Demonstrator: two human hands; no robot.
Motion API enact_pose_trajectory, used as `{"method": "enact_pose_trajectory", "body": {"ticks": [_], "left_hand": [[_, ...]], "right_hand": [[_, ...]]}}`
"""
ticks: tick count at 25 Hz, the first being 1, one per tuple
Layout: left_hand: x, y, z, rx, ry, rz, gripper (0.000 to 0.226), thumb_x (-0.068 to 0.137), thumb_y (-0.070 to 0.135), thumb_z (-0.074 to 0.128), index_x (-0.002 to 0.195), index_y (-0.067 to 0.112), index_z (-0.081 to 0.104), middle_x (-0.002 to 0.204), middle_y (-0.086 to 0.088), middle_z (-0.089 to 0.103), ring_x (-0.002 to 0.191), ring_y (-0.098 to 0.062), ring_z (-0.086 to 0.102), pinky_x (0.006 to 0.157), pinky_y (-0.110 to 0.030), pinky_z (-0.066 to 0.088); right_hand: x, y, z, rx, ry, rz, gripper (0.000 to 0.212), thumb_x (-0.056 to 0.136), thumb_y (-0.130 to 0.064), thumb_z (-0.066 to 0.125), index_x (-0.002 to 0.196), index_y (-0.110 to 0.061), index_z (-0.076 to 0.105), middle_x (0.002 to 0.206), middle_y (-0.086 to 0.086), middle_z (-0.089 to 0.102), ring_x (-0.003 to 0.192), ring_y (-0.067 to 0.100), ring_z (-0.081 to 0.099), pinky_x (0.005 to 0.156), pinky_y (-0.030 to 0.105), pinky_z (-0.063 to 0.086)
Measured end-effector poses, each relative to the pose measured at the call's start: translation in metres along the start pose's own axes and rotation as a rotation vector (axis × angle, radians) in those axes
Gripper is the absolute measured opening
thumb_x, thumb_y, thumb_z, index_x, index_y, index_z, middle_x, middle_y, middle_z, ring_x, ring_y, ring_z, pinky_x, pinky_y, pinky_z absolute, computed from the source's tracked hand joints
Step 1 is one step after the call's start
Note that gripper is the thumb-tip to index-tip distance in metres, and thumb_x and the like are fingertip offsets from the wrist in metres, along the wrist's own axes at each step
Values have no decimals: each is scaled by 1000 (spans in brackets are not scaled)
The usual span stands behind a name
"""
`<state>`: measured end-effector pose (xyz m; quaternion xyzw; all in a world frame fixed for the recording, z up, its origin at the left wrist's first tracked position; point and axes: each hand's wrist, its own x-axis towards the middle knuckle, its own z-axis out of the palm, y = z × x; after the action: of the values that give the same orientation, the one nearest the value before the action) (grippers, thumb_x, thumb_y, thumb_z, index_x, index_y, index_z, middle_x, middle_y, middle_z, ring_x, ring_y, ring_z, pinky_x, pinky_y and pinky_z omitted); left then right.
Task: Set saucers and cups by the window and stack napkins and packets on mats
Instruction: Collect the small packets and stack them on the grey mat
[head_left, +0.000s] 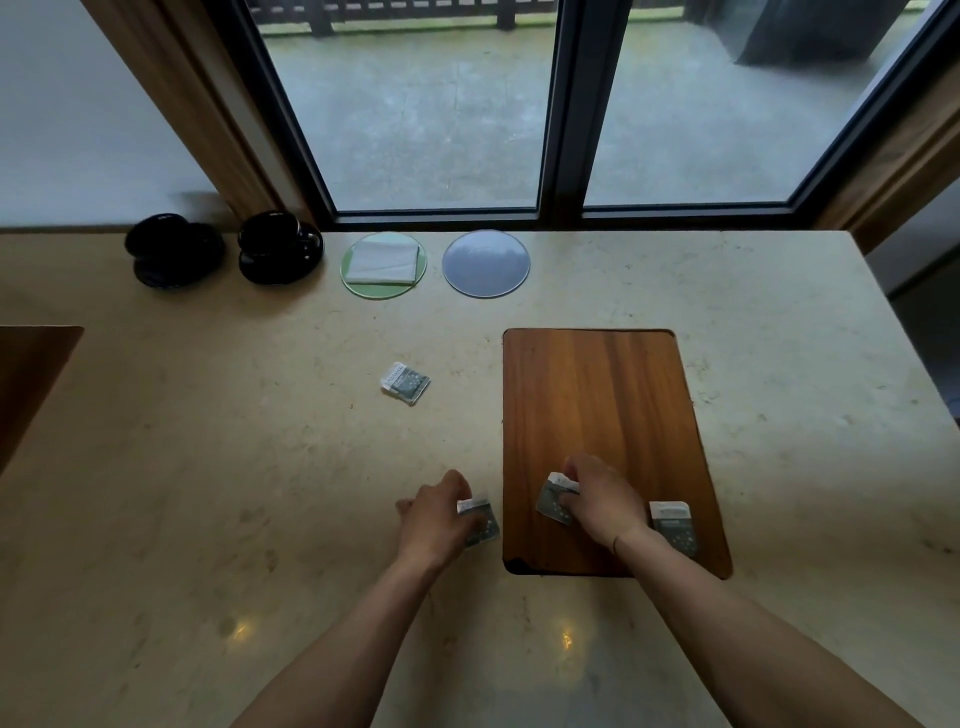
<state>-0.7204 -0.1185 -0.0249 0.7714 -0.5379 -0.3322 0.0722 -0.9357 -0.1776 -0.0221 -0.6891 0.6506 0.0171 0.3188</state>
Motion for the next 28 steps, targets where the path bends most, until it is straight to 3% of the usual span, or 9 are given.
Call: {"method": "enact_pose_trajectory", "body": {"ticks": [4,12,17,20,22,28], "left_hand": [[1,-8,-2,-112,-35,-40,16,87,36,65,96,33,51,110,0,68,95,-22,64,86,-42,53],[12,-11,-12,-334,-30,-107,20,88,32,66,103,20,65,104,-1,65,90,-17,60,71,-28,51],[58,-11,-55,-542,184,-186,20,82,31,73,95,17,66,95,-6,70,81,-20,63,70,-31,49],[95,-15,-83,-593,310,-243,21,76,30,77,90,18,67,92,-8,70,80,-24,65,74,-33,49],[117,-20,-94,-592,339,-259,23,74,29,78,90,15,69,91,-12,72,84,-31,67,74,-37,51],[150,-20,-107,-537,411,-215,25,76,22,77,97,9,72,95,-16,72,91,-32,67,78,-35,50]], "right_hand": [[-2,5,-1,16,-40,-2,29,94,-29,56,123,-23,58,119,1,57,101,17,57,69,27,43],[-3,2,-10,144,-66,6,6,95,-28,53,97,-27,59,96,-5,63,81,10,59,61,29,47],[4,18,-40,239,-161,17,18,95,-28,57,112,-26,62,103,-6,64,89,7,59,62,20,43],[4,45,-65,129,-211,93,5,94,-28,58,98,-28,62,93,-7,63,82,7,57,59,21,40],[1,60,-80,22,-243,116,5,93,-28,59,88,-28,60,88,-7,61,82,11,58,62,24,43],[-4,90,-89,-104,-316,161,12,92,-31,61,98,-22,67,101,2,68,90,16,61,70,27,47]]}}
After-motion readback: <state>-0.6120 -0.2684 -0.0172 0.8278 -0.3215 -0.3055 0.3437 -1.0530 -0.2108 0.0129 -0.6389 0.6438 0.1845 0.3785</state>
